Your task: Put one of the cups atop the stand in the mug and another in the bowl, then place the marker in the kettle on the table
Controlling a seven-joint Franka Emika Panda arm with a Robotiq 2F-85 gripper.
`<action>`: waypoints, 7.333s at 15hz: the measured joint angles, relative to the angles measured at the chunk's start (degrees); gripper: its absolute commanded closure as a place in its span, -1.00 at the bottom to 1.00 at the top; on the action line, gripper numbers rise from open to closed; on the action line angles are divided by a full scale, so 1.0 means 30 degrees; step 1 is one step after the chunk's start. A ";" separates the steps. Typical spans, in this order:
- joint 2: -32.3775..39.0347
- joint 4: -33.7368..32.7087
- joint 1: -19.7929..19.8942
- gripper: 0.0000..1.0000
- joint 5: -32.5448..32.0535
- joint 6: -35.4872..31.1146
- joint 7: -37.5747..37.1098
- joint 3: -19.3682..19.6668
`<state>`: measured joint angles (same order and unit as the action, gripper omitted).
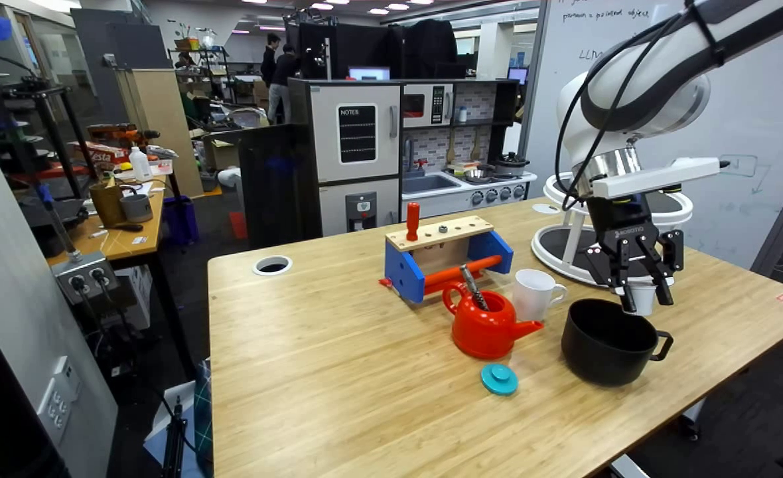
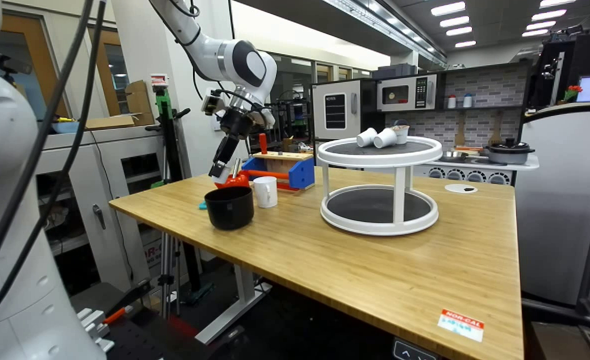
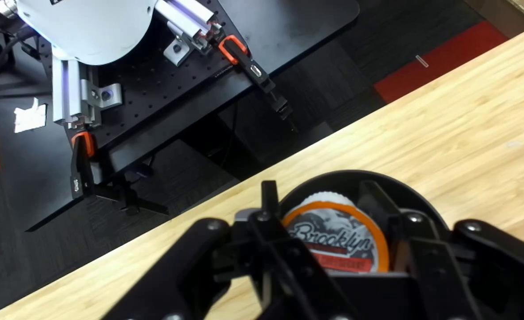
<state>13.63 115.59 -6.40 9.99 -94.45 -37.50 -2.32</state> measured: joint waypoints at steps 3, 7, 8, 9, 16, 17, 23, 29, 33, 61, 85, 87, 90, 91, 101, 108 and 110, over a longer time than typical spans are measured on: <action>0.0298 -0.0104 -0.0057 0.53 0.0000 0.0004 0.0000 -0.0006; 0.0647 -0.0521 -0.0246 0.53 0.0000 0.0030 0.0000 -0.0042; 0.0779 -0.0622 -0.0303 0.53 0.0000 0.0030 0.0000 -0.0062; 0.0920 -0.0724 -0.0326 0.53 0.0000 0.0031 0.0000 -0.0090; 0.2801 -0.2058 -0.0224 0.53 0.0001 0.0126 0.0001 0.0340; 0.3028 -0.2287 -0.0224 0.53 0.0001 0.0174 0.0001 0.0371; 0.3761 -0.3030 -0.0317 0.53 0.0019 0.0802 0.0001 0.0347; 0.3794 -0.3013 -0.0315 -0.07 0.0014 0.1024 0.0001 0.0355; 0.3793 -0.3012 -0.0315 -0.07 0.0014 0.1024 0.0001 0.0355; 0.2106 -0.2978 -0.0321 0.11 -0.2439 0.1010 -0.1426 0.0746; -0.2506 -0.1378 -0.2135 0.98 -0.4309 -0.4058 0.4251 -0.1906; -0.2506 -0.1378 -0.2134 0.48 -0.4309 -0.4070 0.4254 -0.1905; -0.2440 -0.1372 -0.2122 0.20 -0.4324 -0.4019 0.4178 -0.1871; -0.2376 -0.1344 -0.2102 0.07 -0.4337 -0.3979 0.4128 -0.1829; 0.0638 -0.4597 -0.2996 0.43 -0.6162 -0.1455 0.1913 -0.1944; 0.2910 -0.8247 -0.4298 -0.44 -0.6779 -0.0770 0.3101 -0.2185; 0.3643 -0.9204 -0.4359 -0.72 -0.6787 -0.0726 0.3642 -0.2182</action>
<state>24.56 87.98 -19.48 -10.37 -96.62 -26.57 -8.87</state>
